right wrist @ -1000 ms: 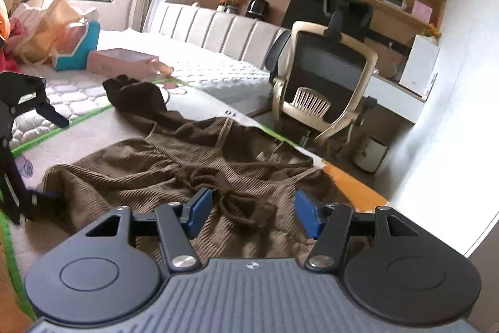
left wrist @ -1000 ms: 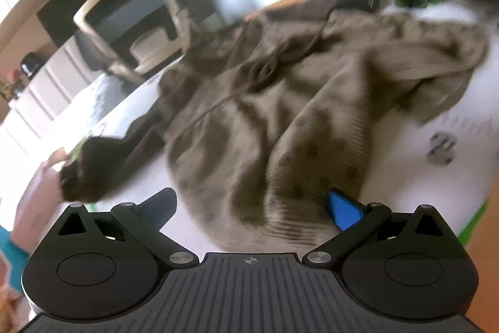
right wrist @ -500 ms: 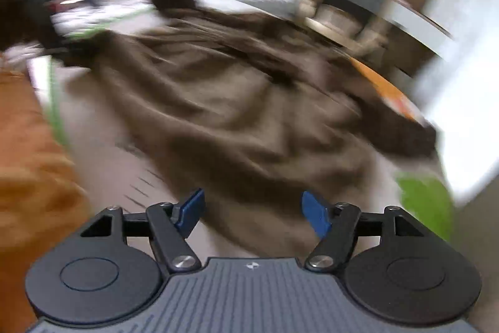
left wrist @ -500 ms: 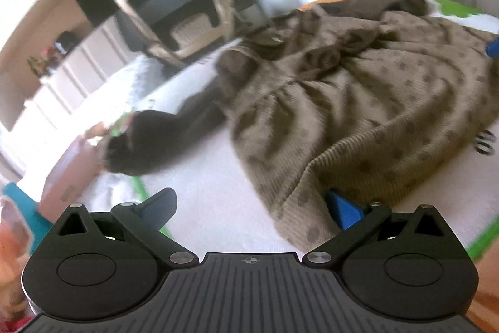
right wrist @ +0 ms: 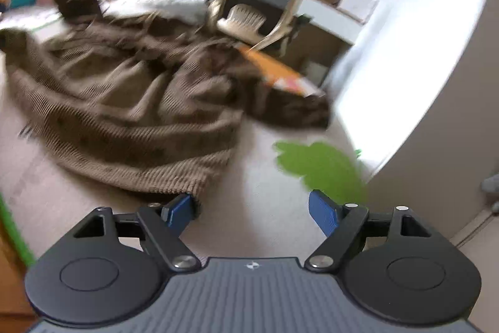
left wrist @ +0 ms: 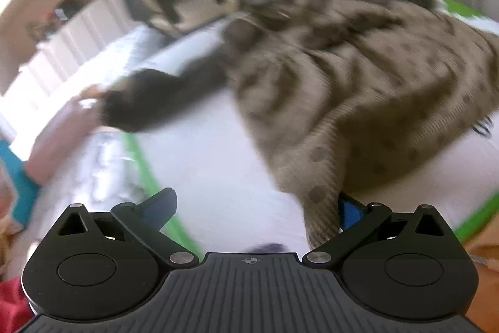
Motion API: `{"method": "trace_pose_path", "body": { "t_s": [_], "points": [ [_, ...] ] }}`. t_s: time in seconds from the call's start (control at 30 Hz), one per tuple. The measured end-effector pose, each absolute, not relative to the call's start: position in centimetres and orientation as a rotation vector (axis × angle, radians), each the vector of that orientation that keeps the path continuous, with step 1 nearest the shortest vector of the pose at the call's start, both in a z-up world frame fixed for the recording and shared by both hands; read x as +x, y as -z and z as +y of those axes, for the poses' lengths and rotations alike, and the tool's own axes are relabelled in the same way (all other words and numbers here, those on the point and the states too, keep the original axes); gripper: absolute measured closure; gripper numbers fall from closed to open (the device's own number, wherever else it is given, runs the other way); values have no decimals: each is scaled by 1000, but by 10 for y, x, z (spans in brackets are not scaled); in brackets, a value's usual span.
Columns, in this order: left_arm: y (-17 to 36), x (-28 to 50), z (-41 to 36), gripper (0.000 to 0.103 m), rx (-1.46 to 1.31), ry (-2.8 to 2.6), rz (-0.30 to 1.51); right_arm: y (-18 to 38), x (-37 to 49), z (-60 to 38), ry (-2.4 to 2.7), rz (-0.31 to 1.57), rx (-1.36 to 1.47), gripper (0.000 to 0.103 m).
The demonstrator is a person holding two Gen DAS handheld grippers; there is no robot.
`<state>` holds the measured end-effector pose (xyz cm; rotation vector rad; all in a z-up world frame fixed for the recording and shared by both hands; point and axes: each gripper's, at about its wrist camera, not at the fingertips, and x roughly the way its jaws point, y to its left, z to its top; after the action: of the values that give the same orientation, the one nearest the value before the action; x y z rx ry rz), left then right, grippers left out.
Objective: Fold clothes
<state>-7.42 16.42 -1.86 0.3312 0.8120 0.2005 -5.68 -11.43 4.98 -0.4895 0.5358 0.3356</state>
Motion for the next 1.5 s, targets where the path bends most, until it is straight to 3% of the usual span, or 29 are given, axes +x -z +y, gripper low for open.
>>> {"method": "trace_pose_path", "body": {
  "t_s": [0.23,0.47,0.77,1.1,1.3,1.4,1.5],
  "points": [
    [-24,-98,184,0,354,-326,705,-70,-56,-139,-317,514,-472,24],
    [-27,-92,182,0,302,-230,740,-64,-62,-142,-387,550,-451,23],
    [-33,-64,161,0,238,-84,754,-102,-28,-123,-511,496,-306,13],
    [-31,48,152,0,20,46,689,-95,146,-32,-647,682,57,13],
    [12,122,158,0,-78,159,656,-71,266,21,-708,841,315,13],
    [40,140,161,0,-125,197,702,-37,313,45,-771,1017,448,13],
    [60,142,161,0,-130,210,710,-38,333,53,-731,917,481,15]
  ]
}}
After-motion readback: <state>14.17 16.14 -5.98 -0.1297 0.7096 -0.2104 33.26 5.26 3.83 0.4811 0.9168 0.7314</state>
